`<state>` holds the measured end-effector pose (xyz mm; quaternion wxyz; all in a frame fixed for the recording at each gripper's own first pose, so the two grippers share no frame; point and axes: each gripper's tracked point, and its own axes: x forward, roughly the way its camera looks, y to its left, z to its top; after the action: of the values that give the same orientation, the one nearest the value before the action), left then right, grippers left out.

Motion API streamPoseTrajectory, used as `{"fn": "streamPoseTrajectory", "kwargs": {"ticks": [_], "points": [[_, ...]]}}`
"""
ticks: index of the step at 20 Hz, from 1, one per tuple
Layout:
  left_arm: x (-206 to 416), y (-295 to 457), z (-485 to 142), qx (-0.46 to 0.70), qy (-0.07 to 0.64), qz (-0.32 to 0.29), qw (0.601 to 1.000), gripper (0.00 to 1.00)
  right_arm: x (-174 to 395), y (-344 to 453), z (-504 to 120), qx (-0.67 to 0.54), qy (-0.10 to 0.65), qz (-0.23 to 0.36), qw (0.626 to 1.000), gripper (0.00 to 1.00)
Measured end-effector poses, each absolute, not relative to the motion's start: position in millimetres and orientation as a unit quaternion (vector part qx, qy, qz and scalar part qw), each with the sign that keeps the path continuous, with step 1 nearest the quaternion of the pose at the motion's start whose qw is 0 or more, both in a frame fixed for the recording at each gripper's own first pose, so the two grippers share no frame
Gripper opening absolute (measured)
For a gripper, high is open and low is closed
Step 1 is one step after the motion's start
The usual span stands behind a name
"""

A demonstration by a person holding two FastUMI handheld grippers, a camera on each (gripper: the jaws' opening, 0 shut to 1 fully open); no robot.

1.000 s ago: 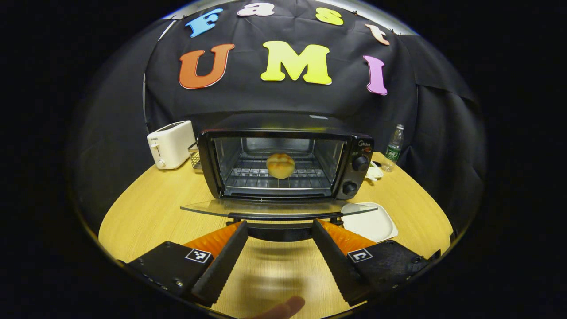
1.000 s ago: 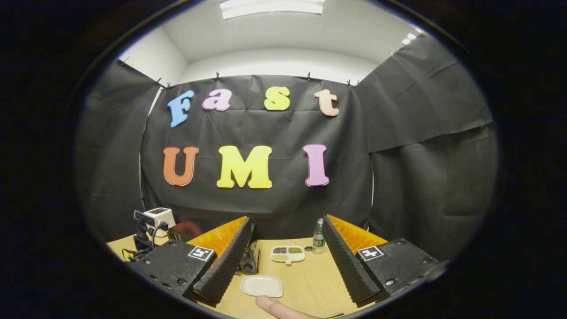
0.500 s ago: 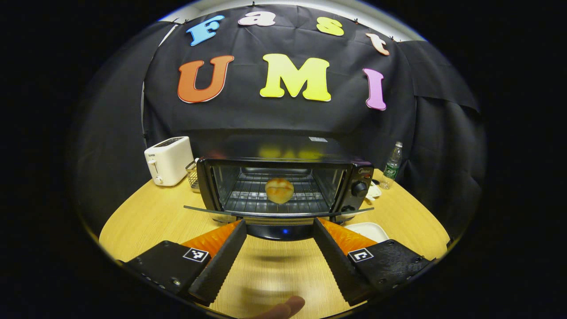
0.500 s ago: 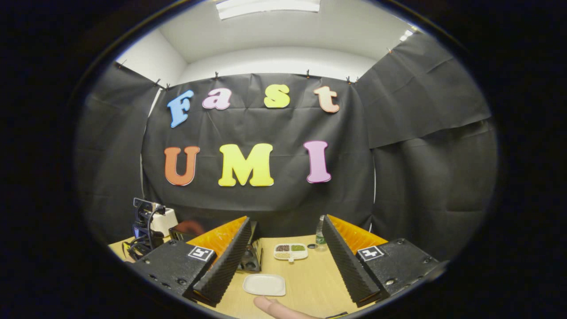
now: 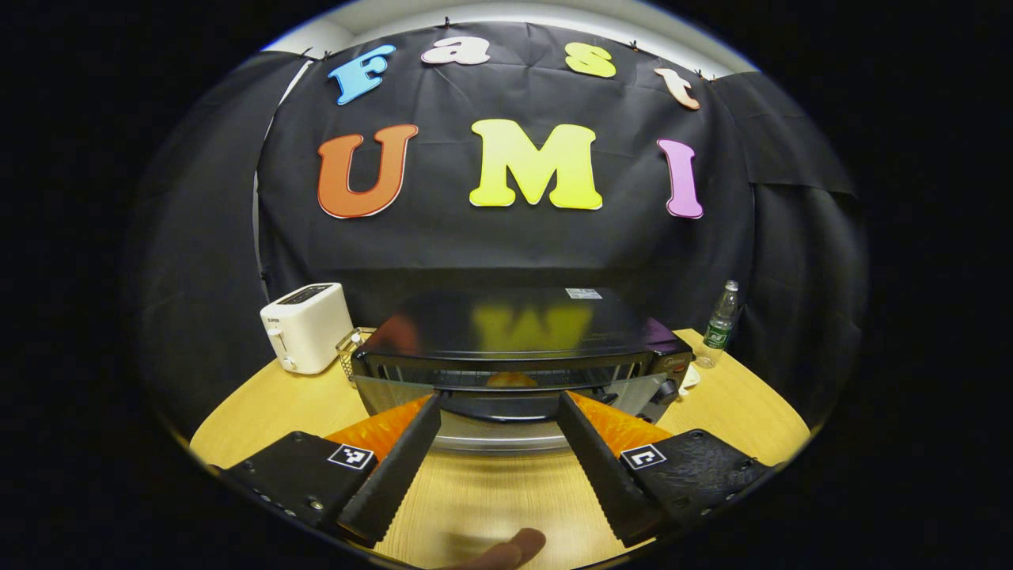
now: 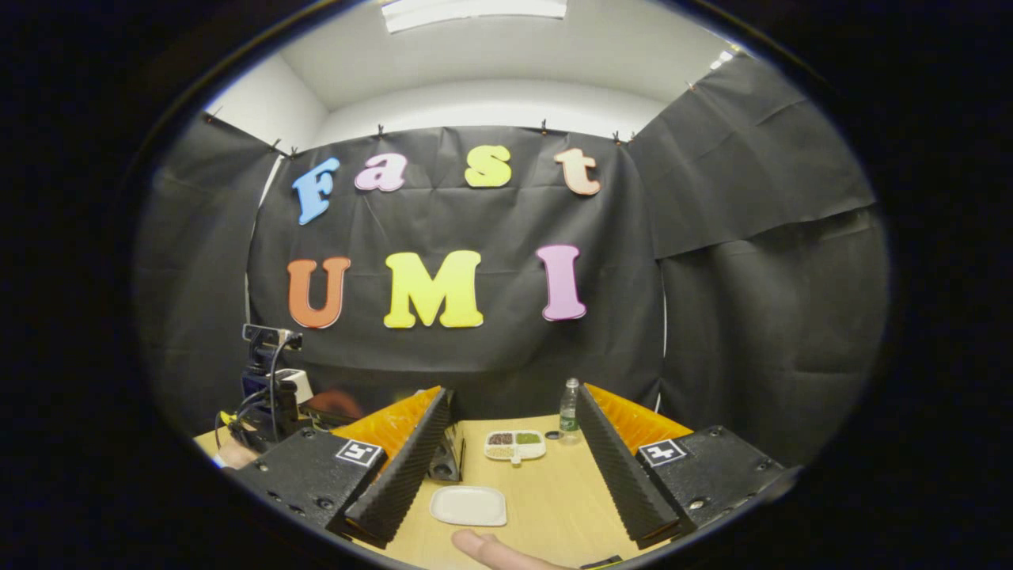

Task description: Open the electric oven with the left hand, put the food in, and close the electric oven.

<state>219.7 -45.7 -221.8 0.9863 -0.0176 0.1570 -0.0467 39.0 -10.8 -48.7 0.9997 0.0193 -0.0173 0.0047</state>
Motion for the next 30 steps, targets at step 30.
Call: {"fn": "streamPoseTrajectory", "kwargs": {"ticks": [30], "points": [[22,-27,-30,-0.016,-0.034,-0.027,0.999,0.97,-1,-20,-25,0.024,-0.047,0.01,0.999,0.99]]}}
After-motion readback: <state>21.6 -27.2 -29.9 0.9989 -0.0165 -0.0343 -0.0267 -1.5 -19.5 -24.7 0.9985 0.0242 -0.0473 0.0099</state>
